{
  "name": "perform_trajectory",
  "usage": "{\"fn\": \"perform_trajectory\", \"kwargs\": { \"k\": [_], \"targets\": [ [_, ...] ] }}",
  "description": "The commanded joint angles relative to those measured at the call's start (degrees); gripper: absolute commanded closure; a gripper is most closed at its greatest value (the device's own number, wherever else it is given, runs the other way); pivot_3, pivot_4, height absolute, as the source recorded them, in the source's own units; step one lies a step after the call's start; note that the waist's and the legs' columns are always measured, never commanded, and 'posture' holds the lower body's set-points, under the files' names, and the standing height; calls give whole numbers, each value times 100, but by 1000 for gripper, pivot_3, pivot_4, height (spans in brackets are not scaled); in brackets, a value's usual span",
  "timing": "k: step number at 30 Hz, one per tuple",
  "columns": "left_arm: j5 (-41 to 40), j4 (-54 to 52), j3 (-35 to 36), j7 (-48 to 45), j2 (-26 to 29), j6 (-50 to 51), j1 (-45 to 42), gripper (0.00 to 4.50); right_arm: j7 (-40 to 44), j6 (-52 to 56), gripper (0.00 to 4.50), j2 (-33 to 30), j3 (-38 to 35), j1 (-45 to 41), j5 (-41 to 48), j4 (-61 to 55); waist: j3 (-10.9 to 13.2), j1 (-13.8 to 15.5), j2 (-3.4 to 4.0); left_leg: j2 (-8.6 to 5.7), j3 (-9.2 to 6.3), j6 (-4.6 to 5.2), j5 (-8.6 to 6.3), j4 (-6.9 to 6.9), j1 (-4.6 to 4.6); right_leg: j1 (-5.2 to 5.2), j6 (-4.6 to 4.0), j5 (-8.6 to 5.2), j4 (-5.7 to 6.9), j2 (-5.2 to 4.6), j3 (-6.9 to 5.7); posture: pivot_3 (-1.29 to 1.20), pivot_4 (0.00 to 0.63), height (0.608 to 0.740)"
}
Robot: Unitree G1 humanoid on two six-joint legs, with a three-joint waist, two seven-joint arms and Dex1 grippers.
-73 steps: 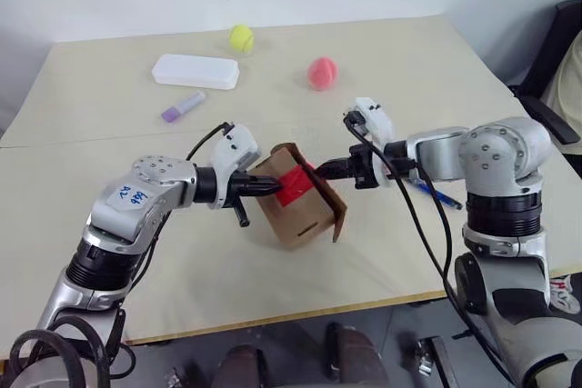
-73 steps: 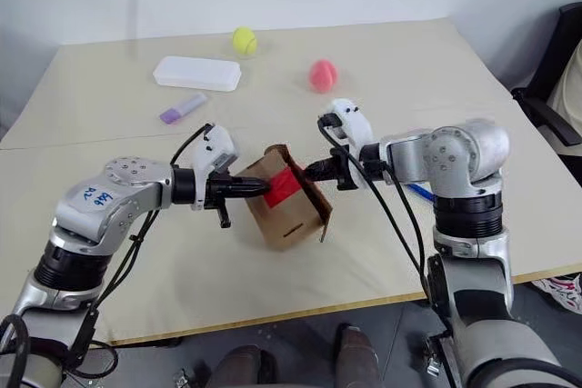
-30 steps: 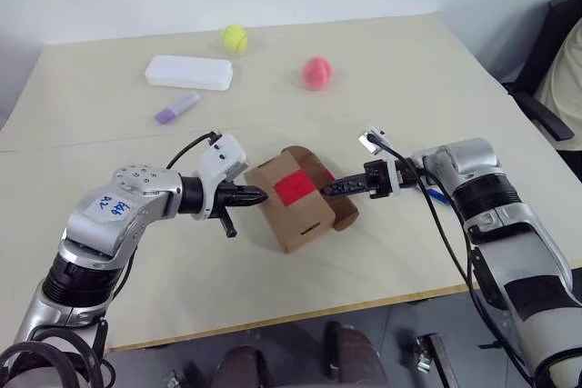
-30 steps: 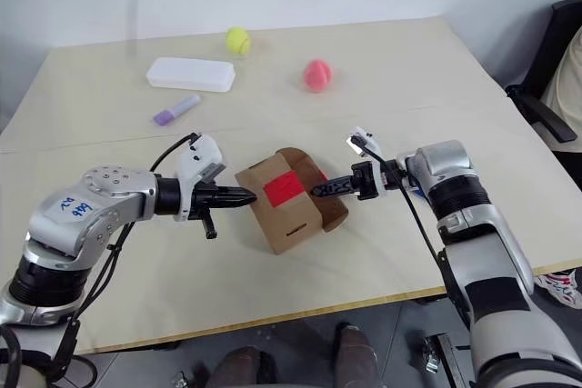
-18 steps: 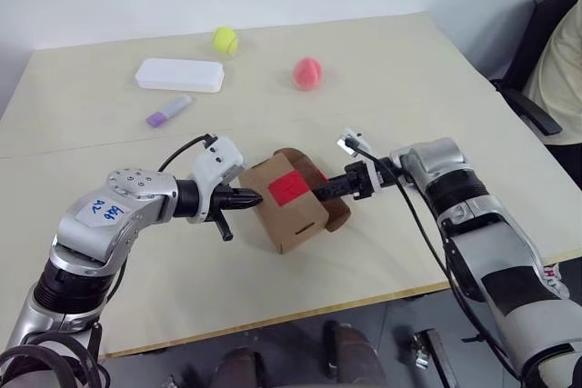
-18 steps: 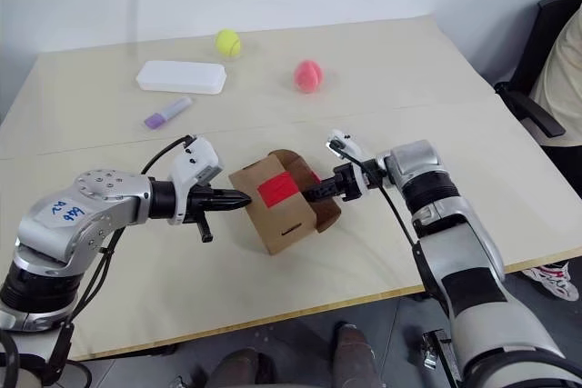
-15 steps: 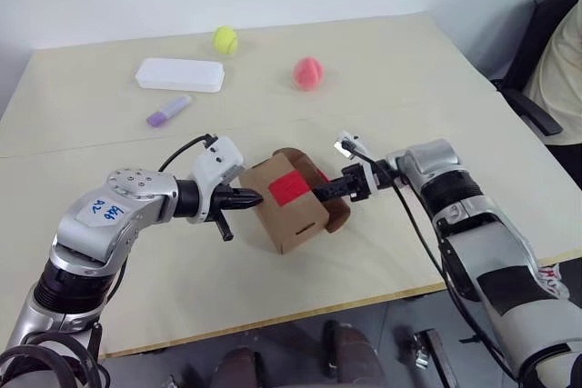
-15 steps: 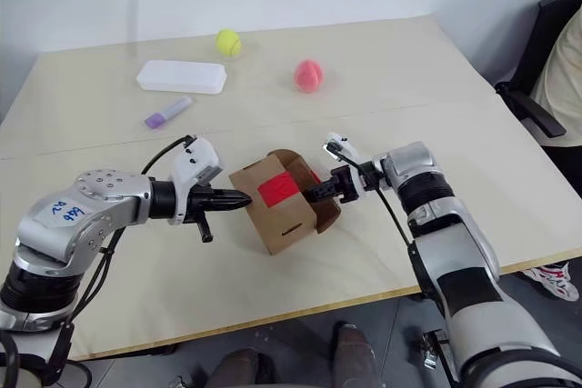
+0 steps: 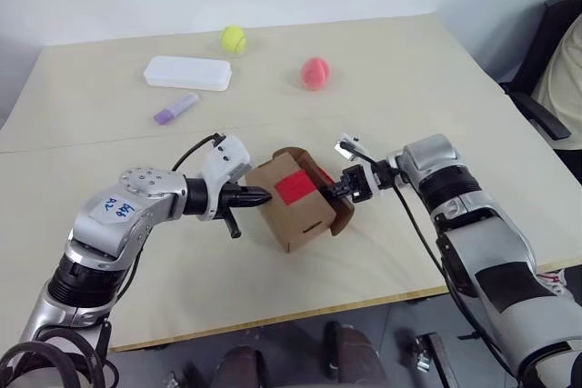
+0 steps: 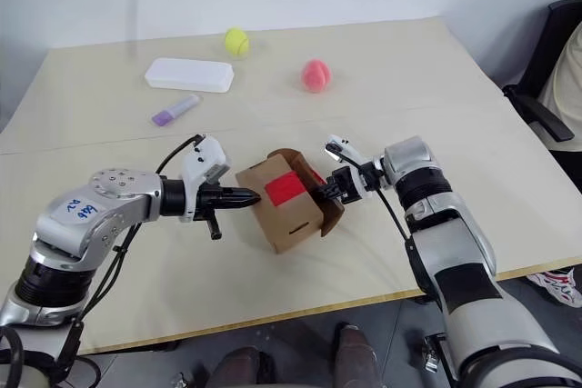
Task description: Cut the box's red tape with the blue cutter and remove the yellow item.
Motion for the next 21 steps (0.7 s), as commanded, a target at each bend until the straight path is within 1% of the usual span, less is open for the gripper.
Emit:
{"fn": "perform_trajectory", "kwargs": {
  "k": [1,2,5,7,10,12,15,18,20,21],
  "targets": [
    [158,205,-139,48,-87,-143,7,4500,-239,787,4466,-237,-367,-120,321,-1185,2,4,3,0,0,0,0,0,-4,-2,0,0,-1,0,0,0,150,740],
    [181,252,-141,55,-142,-238,26,4500,-433,1201,4466,-257,-505,-30,452,-1749,2,5,3,0,0,0,0,0,-4,-5,0,0,-1,0,0,0,150,740],
    [288,404,-140,109,-305,-561,33,4500,-1086,2118,4466,-195,-915,210,654,-2960,2,16,3,0,-6,0,0,-1,-6,-7,0,0,3,0,-6,0,150,740],
    [368,526,-107,158,-415,-732,0,4500,-1598,2652,4466,-62,-1249,282,658,-3557,2,53,3,0,-6,0,0,-2,-6,-6,0,0,3,0,-7,0,150,740],
    [486,710,-109,182,-535,-973,-73,4500,-2137,3180,4466,23,-1507,316,801,-4365,2,110,3,0,-2,0,0,4,-7,-6,0,0,2,0,-5,0,150,740],
    [561,799,-92,203,-626,-1136,-89,4500,-2480,3285,4466,-39,-1470,376,956,-4923,2,130,3,0,-1,0,0,8,-8,-6,0,0,3,0,-4,0,150,740],
    [606,847,-76,229,-744,-1183,-100,4500,-3018,3285,4466,-145,-1487,449,1431,-5438,1,134,3,-1,-2,0,0,8,-8,-4,0,0,1,0,-5,0,150,740],
    [602,815,-66,193,-807,-1136,-57,4500,-3649,3285,4466,-315,-1410,484,2087,-5881,2,131,3,-1,-2,0,0,2,-10,-8,0,0,0,0,-6,0,150,740],
    [596,771,-38,171,-811,-1089,-33,4500,-4125,3285,4466,-352,-1464,495,2622,-5975,2,128,2,-1,-3,0,0,-3,-10,-8,0,0,-1,0,-8,0,150,740],
    [529,717,44,130,-780,-1022,-21,4500,-4411,3285,4466,-450,-1361,527,2792,-6111,2,127,2,-1,-3,1,0,-6,-11,-9,0,0,-3,0,-11,0,150,740]
  ]
}}
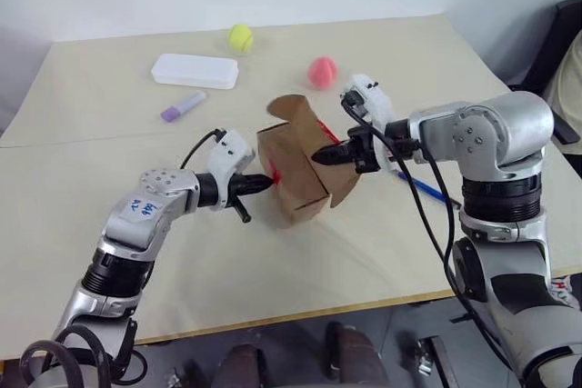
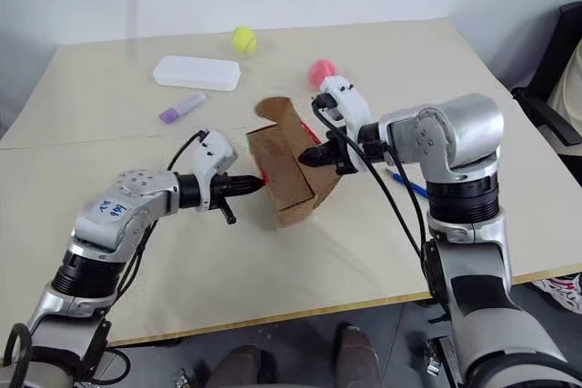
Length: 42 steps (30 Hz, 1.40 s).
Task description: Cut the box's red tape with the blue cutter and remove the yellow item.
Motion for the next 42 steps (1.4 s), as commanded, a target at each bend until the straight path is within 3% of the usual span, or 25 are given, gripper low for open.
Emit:
{"fn": "perform_trajectory", "kwargs": {
  "k": [1,8,13,20,26,33,39,42],
  "targets": [
    [-271,-396,167,-183,3,92,-23,4500,-850,29,4466,-166,95,59,865,-457,0,0,0,0,0,0,0,-4,0,0,0,0,-3,0,-1,0,150,740],
    [-1469,-726,1242,-711,501,1076,-454,4500,-2530,29,4466,-274,282,150,1926,-573,0,-23,-1,1,3,0,0,-17,-2,-14,0,0,-3,0,-2,0,150,740],
    [-1970,-880,1361,-569,260,1380,-890,4500,-3584,29,4466,-29,187,201,2625,-368,-4,-15,-8,1,4,0,0,-18,11,1,0,0,-3,-1,-1,0,150,740],
    [-804,-160,-9,-384,65,504,-924,4500,-4692,29,4466,185,-12,66,3561,-172,-7,-115,-10,2,15,-4,3,-19,22,1,-5,-1,3,1,8,0,150,740],
    [-243,320,-438,-974,671,-261,-676,4500,-5467,29,4466,-242,-62,-124,4851,-37,-7,-143,-10,3,19,-4,4,-37,14,-17,-6,-1,-1,0,6,0,150,740],
    [-61,188,-541,-1385,1368,-449,-255,4500,-6189,25,4466,-1144,102,-191,6056,360,-7,-134,-10,3,22,-2,3,-57,12,-21,-6,-2,-16,0,1,0,150,740],
    [78,191,-498,-1306,1280,-520,-46,4500,-6325,-19,4466,-1503,314,158,6102,663,-3,-26,-15,4,32,0,2,-53,4,-28,-6,-2,-22,-1,6,0,150,740],
    [194,320,-512,-1226,1029,-549,-115,4500,-6237,-41,4466,-1346,372,368,5754,709,-2,72,-18,4,26,1,3,-22,-67,-82,-4,0,-16,-2,2,0,150,740]
  ]
}}
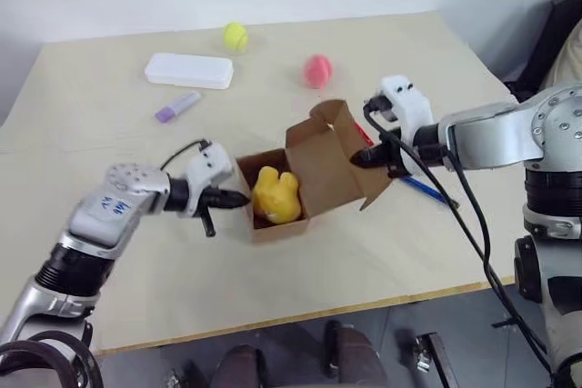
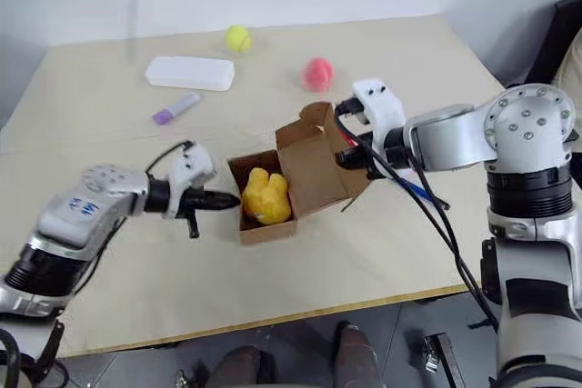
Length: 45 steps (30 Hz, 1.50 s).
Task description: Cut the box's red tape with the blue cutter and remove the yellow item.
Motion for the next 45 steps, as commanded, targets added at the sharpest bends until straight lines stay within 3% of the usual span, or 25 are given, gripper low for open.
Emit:
{"fn": "perform_trajectory", "kwargs": {
  "k": [1,7,10,13,24,26,31,35,37,45],
  "targets": [
    [118,43,-18,95,-247,-115,-177,4500,204,4,4466,215,56,134,-204,-69,0,36,0,0,0,1,0,6,-13,-12,1,0,0,0,-1,0,150,740],
    [201,205,117,198,-557,-57,-265,4500,853,-157,4466,525,47,614,-1078,-502,0,83,0,0,-6,2,-1,-10,-18,-16,3,2,-4,0,-26,0,150,740],
    [134,566,166,180,-557,534,-461,4500,1844,-933,4466,222,386,884,-2152,-1257,0,89,1,0,-6,1,-1,-10,-18,-17,3,2,-6,0,-29,0,150,740],
    [242,632,152,114,-398,623,-576,3901,2704,-1248,3788,-92,317,1105,-2592,-1541,0,86,0,-1,-7,1,-1,-8,-17,-16,3,2,-7,0,-29,0,150,740],
    [241,851,404,-201,41,534,-1064,518,5221,-2710,0,-1032,139,1564,-4183,-1615,2,96,-2,-1,-6,2,-1,-4,-17,-15,3,2,-5,0,-30,0,150,740],
    [256,925,428,-316,188,475,-1192,8,5587,-3008,0,-1204,55,1645,-4433,-1553,3,96,-4,-1,-5,2,-1,-4,-17,-15,3,2,-6,0,-30,0,150,740],
    [367,1198,414,-497,354,203,-1603,8,6246,-3696,0,-1518,-167,1812,-5060,-1331,4,108,-5,-1,-4,2,-1,1,-17,-14,3,2,-5,0,-30,0,150,740],
    [408,1313,85,-802,-173,-171,-2654,8,7560,-4738,0,-1946,-1019,2533,-4985,-1805,14,264,-23,-2,-11,3,-2,14,-27,-12,4,2,-7,0,-35,0,150,740],
    [559,1116,-538,-1274,-446,-380,-2783,8,7947,-4873,0,-2033,-1318,2944,-4855,-2095,14,274,-23,-2,-13,13,-8,26,-29,-7,10,6,-8,0,-42,0,150,740],
    [1049,1593,-1513,-1942,-1122,-1016,-2837,8,7432,-4785,0,-1772,-1841,3421,-4949,-2645,17,183,-27,-3,2,33,-20,65,-21,6,3,11,-3,-5,-45,0,150,740]
  ]
}}
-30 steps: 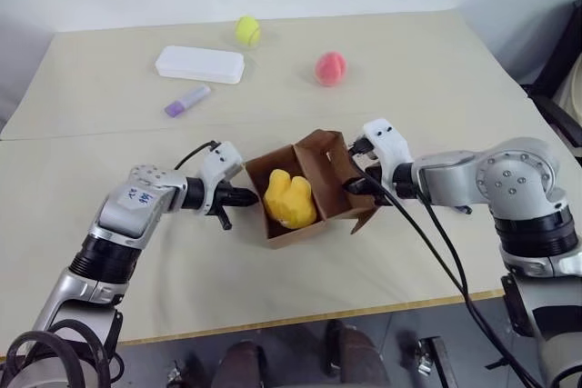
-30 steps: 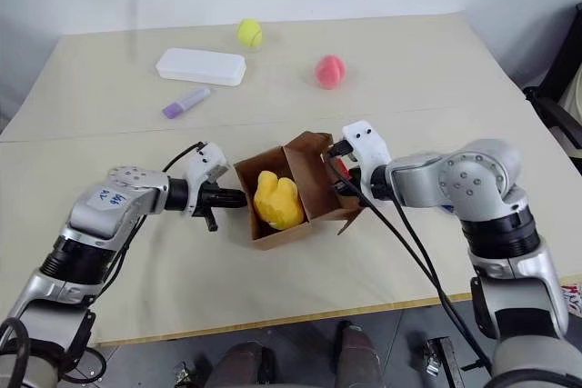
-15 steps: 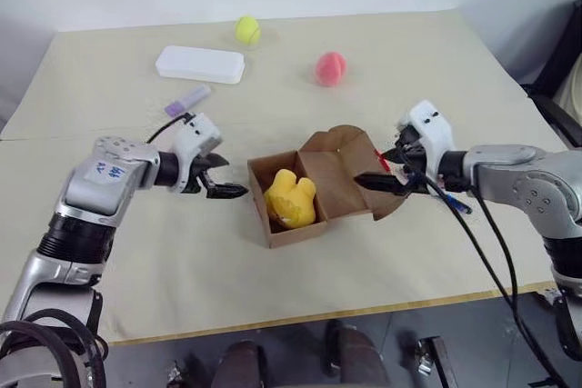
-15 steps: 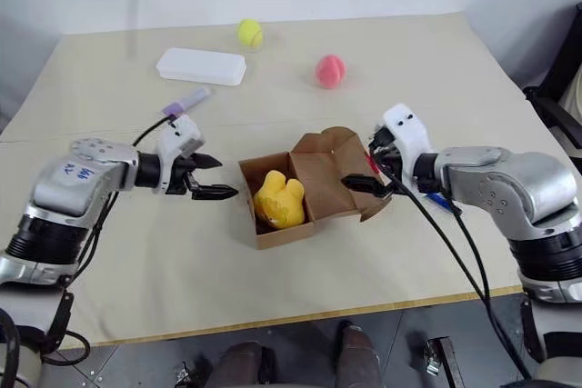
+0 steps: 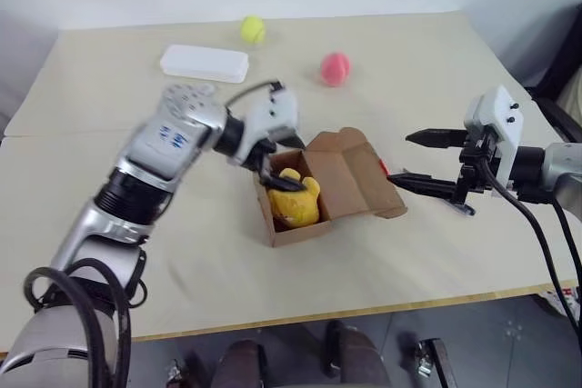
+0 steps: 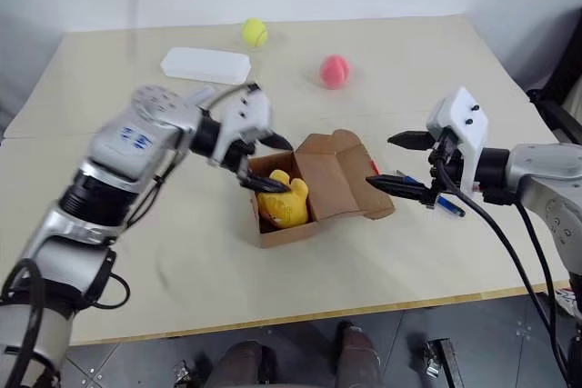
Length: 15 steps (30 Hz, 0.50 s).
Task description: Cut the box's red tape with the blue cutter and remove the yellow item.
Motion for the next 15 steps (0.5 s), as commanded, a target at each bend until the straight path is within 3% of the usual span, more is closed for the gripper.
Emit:
{"fn": "perform_trajectory", "kwargs": {
  "k": [1,4,7,15],
  "targets": [
    [373,343,-265,-241,-22,-327,-71,8,-272,46,0,57,-470,247,55,-535,0,9,0,0,0,0,0,2,2,0,-1,1,4,0,3,0,150,740],
    [684,706,-444,-311,-63,-532,-81,8,-550,222,0,111,-822,589,172,-901,0,63,0,0,2,0,0,23,-3,1,-8,7,4,0,12,0,150,740],
    [824,942,-438,-345,-185,-702,-117,536,-744,370,0,154,-1096,854,271,-1171,0,92,-1,0,3,1,-1,33,-9,1,-8,12,2,0,16,0,150,740],
    [694,1051,0,-397,-462,-991,-100,2929,-921,476,0,177,-1335,1075,414,-1387,0,83,-1,0,1,4,-2,34,-8,2,-7,14,4,0,16,0,150,740]
  ]
}}
